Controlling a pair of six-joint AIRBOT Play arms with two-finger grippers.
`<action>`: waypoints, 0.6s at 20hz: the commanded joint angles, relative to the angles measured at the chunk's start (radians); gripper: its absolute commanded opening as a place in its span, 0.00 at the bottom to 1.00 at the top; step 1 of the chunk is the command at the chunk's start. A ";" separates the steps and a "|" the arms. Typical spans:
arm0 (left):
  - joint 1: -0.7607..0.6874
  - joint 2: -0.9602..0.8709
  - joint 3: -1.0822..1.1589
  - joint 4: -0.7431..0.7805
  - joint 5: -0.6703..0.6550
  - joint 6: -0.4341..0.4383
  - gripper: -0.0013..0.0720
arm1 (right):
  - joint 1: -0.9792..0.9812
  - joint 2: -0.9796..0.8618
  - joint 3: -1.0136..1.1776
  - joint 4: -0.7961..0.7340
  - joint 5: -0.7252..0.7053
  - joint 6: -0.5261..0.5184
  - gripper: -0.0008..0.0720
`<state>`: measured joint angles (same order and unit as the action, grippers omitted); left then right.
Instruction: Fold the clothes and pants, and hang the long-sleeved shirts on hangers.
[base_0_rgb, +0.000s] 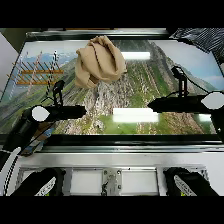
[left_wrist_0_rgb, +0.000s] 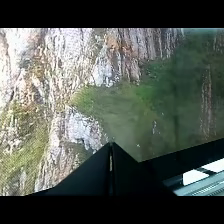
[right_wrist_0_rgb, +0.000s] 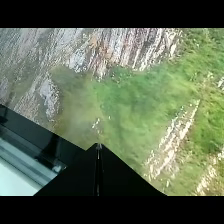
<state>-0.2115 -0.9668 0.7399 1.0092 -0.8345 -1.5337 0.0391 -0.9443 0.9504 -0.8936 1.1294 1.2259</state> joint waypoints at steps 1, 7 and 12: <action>-0.001 0.000 0.000 0.000 0.000 0.000 0.03 | 0.001 0.000 0.000 0.000 0.000 0.000 0.04; 0.001 0.000 0.001 -0.001 0.001 0.000 0.03 | 0.001 0.000 0.000 0.000 0.000 0.000 0.04; 0.184 0.073 0.169 0.202 -0.190 -0.020 0.98 | 0.001 0.000 0.000 0.000 0.000 0.000 0.04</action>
<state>-0.1249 -0.9337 0.8257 1.0836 -0.9173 -1.5360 0.0391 -0.9443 0.9504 -0.8936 1.1290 1.2259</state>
